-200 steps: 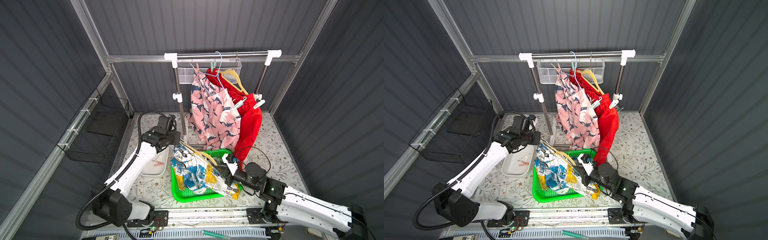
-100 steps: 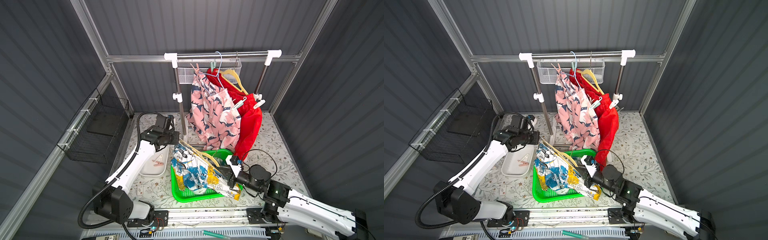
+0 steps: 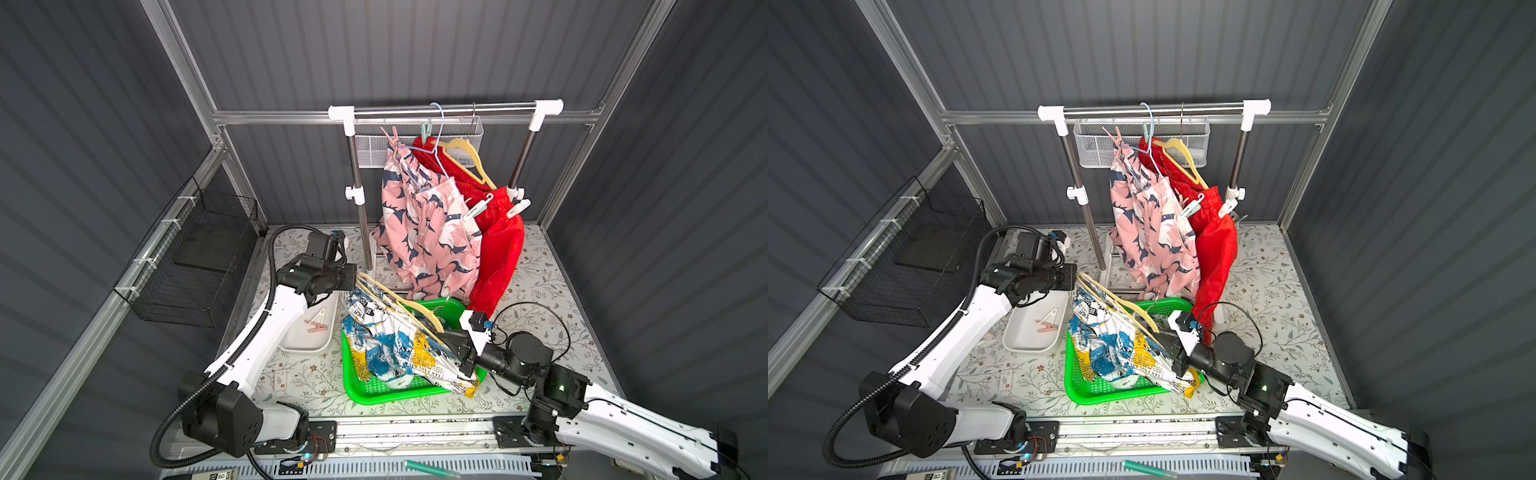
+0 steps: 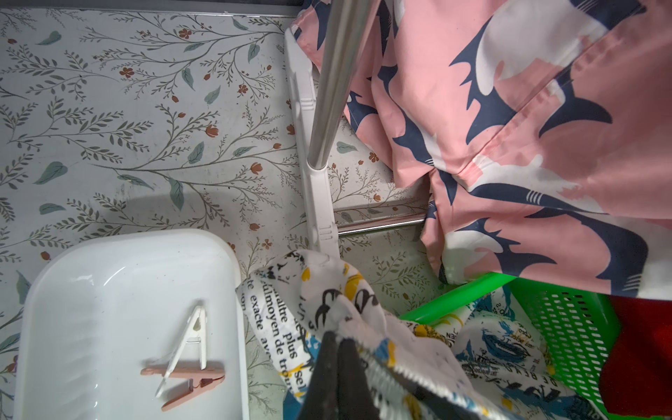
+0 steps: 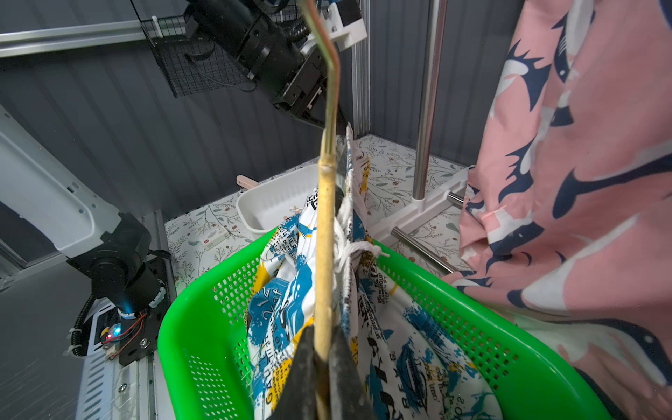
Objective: Remove the clothespins securing shorts to the hanger
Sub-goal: Remove the shorts from the hanger.
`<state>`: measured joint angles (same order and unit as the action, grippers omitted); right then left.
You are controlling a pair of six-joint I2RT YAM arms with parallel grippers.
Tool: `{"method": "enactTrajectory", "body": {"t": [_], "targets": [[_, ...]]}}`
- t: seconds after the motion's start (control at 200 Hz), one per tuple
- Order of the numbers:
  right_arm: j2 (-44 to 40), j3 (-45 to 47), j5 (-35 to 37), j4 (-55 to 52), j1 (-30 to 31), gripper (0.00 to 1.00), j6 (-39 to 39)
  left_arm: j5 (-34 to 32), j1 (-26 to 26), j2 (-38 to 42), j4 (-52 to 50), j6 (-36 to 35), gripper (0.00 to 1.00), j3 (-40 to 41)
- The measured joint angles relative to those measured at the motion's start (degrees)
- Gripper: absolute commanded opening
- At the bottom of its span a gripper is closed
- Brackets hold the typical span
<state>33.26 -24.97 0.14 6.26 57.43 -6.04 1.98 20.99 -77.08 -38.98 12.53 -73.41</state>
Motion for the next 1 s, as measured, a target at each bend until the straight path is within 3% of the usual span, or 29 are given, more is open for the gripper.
{"method": "enactTrajectory", "body": {"t": [0.485, 0.836, 0.996], "targets": [[6.1, -1.6, 3.9, 4.9, 0.1, 0.0, 0.1, 4.6, -1.0, 8.3, 4.6, 0.4, 0.0, 6.4], [15.6, -9.1, 5.2, 7.6, 0.1, 0.0, 0.1, 7.4, -1.7, 15.0, 8.0, 1.7, 0.0, 12.3], [20.8, -13.0, 5.2, 8.3, -0.2, 0.0, 0.0, 7.2, 0.5, 16.9, 9.1, 2.4, 0.0, 14.4]]}}
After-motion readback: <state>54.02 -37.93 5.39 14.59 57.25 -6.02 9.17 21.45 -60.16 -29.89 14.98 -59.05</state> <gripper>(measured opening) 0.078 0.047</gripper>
